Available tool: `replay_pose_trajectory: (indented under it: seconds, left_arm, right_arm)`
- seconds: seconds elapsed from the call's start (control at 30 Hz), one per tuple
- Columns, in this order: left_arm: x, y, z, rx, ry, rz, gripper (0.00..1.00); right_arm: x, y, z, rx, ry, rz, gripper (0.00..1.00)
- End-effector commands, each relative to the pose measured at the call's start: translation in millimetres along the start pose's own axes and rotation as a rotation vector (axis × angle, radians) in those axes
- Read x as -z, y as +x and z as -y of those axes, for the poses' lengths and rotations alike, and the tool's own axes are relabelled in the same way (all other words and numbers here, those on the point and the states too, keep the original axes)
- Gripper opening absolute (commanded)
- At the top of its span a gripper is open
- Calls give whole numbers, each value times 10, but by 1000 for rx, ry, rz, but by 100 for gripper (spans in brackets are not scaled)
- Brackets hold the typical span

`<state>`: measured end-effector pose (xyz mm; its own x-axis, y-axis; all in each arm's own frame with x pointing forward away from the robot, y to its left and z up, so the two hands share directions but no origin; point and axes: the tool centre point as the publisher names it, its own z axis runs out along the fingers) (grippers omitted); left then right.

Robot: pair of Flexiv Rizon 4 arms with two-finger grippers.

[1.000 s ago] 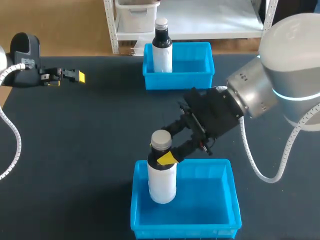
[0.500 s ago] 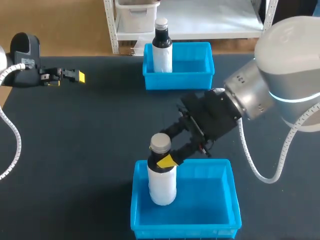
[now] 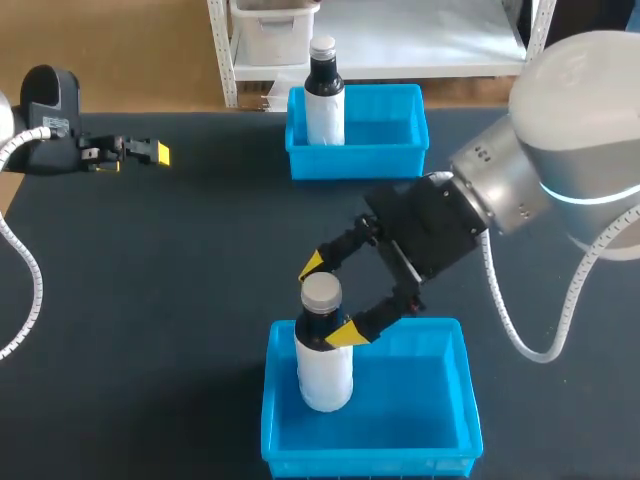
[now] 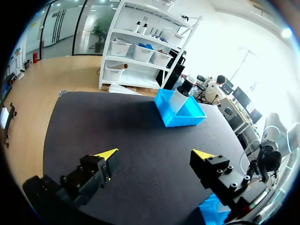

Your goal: Pick up the bottle, and place it in the far bin if it is heavy, or in the near bin if it is light.

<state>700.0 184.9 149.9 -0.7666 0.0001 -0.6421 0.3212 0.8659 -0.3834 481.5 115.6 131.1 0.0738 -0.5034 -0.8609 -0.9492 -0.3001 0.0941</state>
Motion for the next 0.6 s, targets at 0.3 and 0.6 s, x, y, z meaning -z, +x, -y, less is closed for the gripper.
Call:
replay_pose_trajectory:
  seconds: [0.3, 0.6]
  left_arm:
    - [0, 0, 0, 0, 0, 0, 100]
    - [0, 0, 0, 0, 0, 0, 100]
  right_arm:
    - [719, 334, 153, -90, 105, -75, 100]
    - [1233, 613, 482, -239, 251, -128, 100]
